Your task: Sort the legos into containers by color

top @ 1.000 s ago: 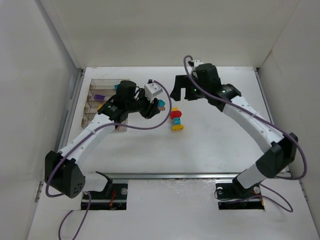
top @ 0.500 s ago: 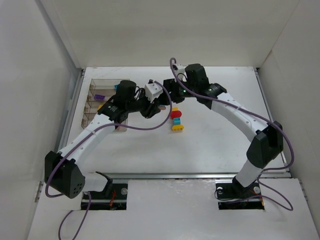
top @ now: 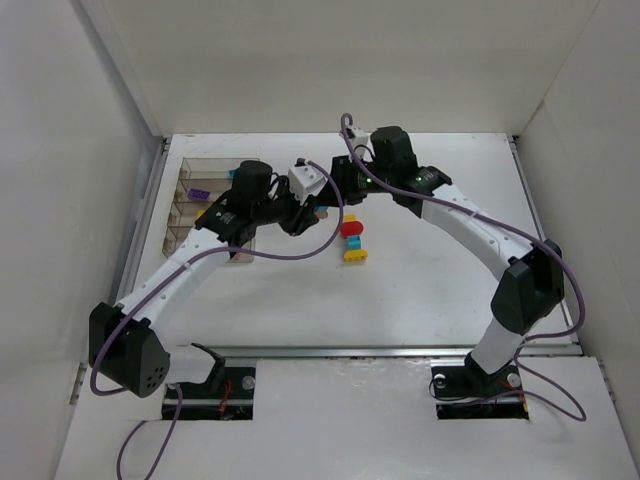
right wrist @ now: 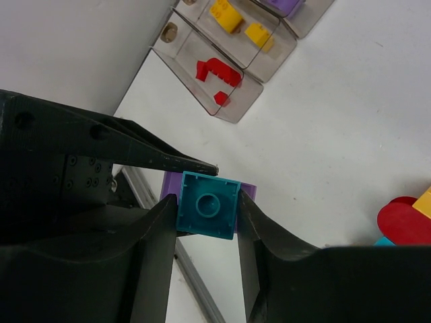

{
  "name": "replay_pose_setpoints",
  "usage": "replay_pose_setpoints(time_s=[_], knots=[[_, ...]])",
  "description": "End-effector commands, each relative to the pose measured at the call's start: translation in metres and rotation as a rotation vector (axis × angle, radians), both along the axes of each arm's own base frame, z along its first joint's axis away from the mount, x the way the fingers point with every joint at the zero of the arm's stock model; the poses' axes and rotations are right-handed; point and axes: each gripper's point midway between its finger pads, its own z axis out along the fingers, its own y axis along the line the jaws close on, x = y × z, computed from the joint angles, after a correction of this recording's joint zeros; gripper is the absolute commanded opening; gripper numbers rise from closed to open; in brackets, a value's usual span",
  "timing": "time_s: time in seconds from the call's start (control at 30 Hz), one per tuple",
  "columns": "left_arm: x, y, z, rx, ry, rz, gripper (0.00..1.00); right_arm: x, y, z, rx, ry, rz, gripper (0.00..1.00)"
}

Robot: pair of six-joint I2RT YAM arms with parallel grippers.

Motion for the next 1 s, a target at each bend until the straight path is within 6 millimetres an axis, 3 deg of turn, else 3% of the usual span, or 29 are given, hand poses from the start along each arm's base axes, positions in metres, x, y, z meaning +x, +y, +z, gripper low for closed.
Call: replay_pose_setpoints(time_s=[0.0,0.03,0.23,0.3,0.37,0.5,0.6,0.73,0.77,0.8,0.83,0.87,0.9,0.93,0.97], knots=[[0.005,0.0,0.025,-0.039,-0.077,0.025,0.0,-0.009,0.008,0.023,0.067,-0.032,0.06,0.0],[0.003,0.001,0.014,-0.021,-0.044,0.025,0.0,-0.012,0.007,0.025,0.073,-0.022,0.055,0.0],[-0.01,0.009,-0.023,0.046,0.029,0.011,0.0,0.029,-0.044,0.034,0.067,-0.046,-0.187,0.0],[-0.017,0.014,-0.04,0.076,0.067,0.006,0.0,0.031,-0.053,0.04,0.069,-0.06,-0.231,0.0],[-0.021,0.016,-0.047,0.093,0.084,0.001,0.0,0.042,-0.073,0.041,0.055,-0.071,-0.323,0.0],[-0.021,0.021,-0.05,0.101,0.089,0.028,0.0,0.046,-0.082,0.05,0.067,-0.098,-0.371,0.0],[0.0,0.038,-0.045,0.121,0.046,0.173,0.0,0.049,-0.083,0.058,0.069,-0.127,-0.376,0.0],[0.042,0.098,-0.033,0.164,-0.035,0.477,0.0,0.055,-0.083,0.043,0.016,-0.119,-0.371,0.0],[0.05,0.108,-0.028,0.164,-0.043,0.516,0.0,0.056,-0.083,0.048,0.022,-0.127,-0.371,0.0],[0.061,0.127,-0.034,0.176,-0.024,0.569,0.0,0.057,-0.083,0.038,-0.001,-0.116,-0.365,0.0],[0.066,0.136,-0.038,0.191,-0.001,0.593,0.0,0.06,-0.081,0.046,0.009,-0.129,-0.366,0.0],[0.076,0.144,-0.032,0.181,0.004,0.627,0.0,0.064,-0.08,0.039,-0.008,-0.124,-0.361,0.0],[0.084,0.152,-0.046,0.201,0.049,0.641,0.0,0.067,-0.079,0.039,-0.014,-0.132,-0.357,0.0],[0.092,0.173,-0.05,0.196,0.079,0.706,0.0,0.068,-0.076,0.041,-0.009,-0.13,-0.345,0.0],[0.098,0.178,-0.052,0.173,0.112,0.729,0.0,0.072,-0.075,0.036,-0.02,-0.128,-0.341,0.0]])
